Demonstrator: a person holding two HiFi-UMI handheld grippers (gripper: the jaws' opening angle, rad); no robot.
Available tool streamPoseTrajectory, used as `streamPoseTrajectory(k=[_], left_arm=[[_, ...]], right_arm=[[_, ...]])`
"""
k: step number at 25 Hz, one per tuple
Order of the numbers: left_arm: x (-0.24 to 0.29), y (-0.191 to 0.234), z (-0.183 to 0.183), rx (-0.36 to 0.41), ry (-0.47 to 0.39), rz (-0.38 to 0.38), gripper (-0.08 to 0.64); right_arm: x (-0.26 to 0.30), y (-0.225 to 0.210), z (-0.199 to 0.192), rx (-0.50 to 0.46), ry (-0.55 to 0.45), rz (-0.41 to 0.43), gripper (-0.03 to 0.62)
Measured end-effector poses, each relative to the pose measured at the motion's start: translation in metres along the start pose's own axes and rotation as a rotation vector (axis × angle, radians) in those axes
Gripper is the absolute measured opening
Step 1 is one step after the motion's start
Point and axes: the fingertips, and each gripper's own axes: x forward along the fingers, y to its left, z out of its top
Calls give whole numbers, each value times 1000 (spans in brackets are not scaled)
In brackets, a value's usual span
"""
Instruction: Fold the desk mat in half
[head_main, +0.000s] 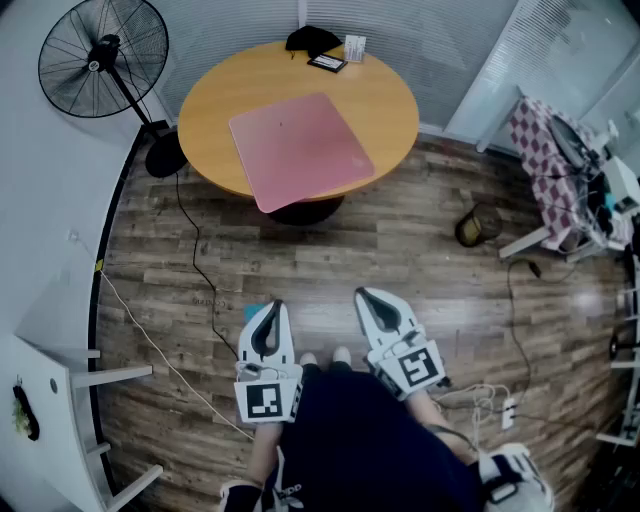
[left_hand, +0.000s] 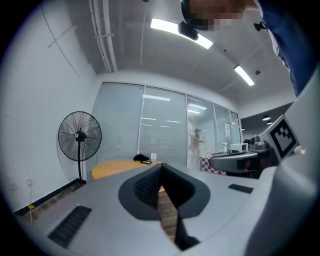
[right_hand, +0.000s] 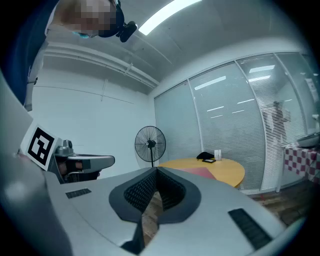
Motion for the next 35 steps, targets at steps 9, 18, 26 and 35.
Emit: streamPoseTrajectory(k=[9, 18, 26, 35], left_arm=[[-2, -3, 2, 7, -7, -5, 3], [-4, -22, 2, 3, -2, 6, 3], [-7, -48, -7, -8, -17, -24, 3], [-1, -58, -15, -10, 13, -26, 3]], right_arm=[[-3, 5, 2, -24, -11, 14, 2], [-21, -7, 3, 1, -11, 25, 3], [-44, -20, -5, -25, -8, 53, 3], [-51, -29, -15, -33, 20, 28, 3]])
